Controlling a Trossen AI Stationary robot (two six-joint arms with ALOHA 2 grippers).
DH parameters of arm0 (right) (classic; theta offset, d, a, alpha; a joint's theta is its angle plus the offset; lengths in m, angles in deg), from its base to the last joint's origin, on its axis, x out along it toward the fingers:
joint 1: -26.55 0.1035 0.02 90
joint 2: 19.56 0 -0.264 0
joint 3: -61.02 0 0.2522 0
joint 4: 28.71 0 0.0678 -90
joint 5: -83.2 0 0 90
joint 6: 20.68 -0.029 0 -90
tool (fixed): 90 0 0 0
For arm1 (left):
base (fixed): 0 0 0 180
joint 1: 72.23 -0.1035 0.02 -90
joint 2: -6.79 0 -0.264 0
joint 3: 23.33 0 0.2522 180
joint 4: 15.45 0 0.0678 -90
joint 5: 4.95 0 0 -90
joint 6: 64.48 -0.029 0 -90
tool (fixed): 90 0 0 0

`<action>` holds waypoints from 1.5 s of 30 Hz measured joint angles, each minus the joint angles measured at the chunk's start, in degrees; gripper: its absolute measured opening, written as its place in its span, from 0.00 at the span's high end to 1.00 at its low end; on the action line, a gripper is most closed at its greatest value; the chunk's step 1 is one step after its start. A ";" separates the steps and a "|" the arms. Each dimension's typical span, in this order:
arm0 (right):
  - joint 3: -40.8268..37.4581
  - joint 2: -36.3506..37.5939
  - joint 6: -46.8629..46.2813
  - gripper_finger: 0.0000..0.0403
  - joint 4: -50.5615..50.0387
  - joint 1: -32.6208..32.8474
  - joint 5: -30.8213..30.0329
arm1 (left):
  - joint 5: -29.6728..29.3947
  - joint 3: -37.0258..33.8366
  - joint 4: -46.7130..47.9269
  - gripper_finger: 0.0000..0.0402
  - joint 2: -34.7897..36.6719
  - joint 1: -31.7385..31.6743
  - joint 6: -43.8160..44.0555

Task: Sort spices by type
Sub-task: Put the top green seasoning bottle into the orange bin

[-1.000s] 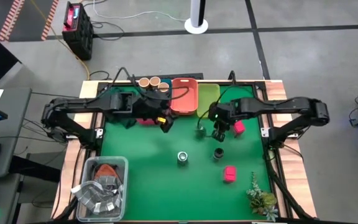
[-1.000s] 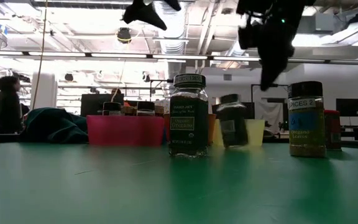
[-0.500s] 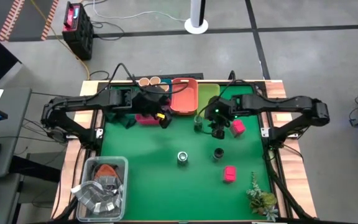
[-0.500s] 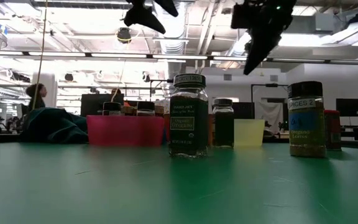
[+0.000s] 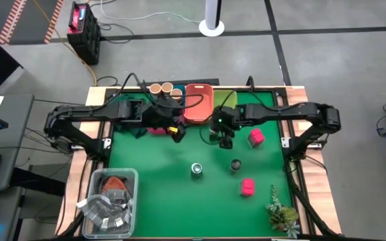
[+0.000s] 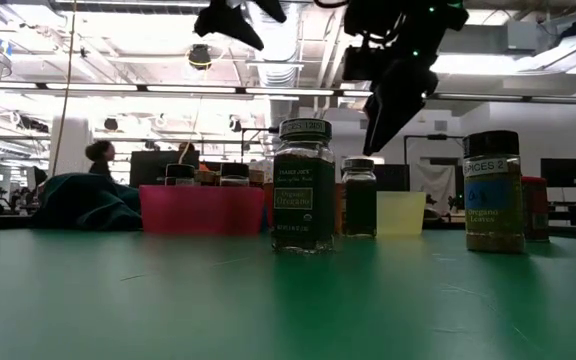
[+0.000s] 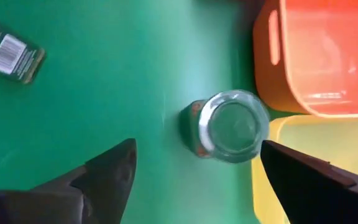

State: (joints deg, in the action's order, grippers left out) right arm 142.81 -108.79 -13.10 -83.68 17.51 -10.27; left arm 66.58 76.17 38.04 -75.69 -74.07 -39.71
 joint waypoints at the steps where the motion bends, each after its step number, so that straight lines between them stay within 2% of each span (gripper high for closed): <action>1: 0.00 0.00 0.04 0.10 0.20 -0.24 -0.06 | -0.07 0.00 0.58 0.29 0.00 0.00 0.01; 8: 0.00 -0.20 1.43 0.16 6.17 -1.33 -0.04 | -0.07 0.00 5.90 0.29 0.26 0.00 -0.35; 14: 0.04 -3.08 0.41 0.19 9.79 -2.46 0.30 | -0.07 -0.02 6.30 0.29 1.97 -0.88 -4.43; 25: 0.04 -5.25 -0.17 0.20 6.75 -3.13 0.77 | -0.14 -0.02 7.64 0.29 6.18 -3.99 -7.38; 28: 0.04 -5.79 0.03 0.24 5.93 -3.13 0.81 | -0.13 -0.02 7.96 0.29 6.35 -4.56 -7.64; 35: 0.04 -7.52 0.40 0.43 5.03 -2.81 1.16 | -0.11 -0.02 9.45 0.29 6.51 -4.81 -8.10; 40: 0.12 -6.40 0.33 0.44 3.65 -2.33 1.18 | -0.09 -0.02 9.45 0.29 6.51 -4.79 -8.10; 45: 4.04 -3.10 0.28 0.44 0.32 -2.49 0.97 | -0.11 -0.02 9.38 0.29 6.51 -4.79 -8.34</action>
State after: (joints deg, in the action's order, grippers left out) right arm 146.84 -111.89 -12.82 -83.36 15.03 -9.30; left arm 66.46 76.14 47.42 -69.18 -78.86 -48.05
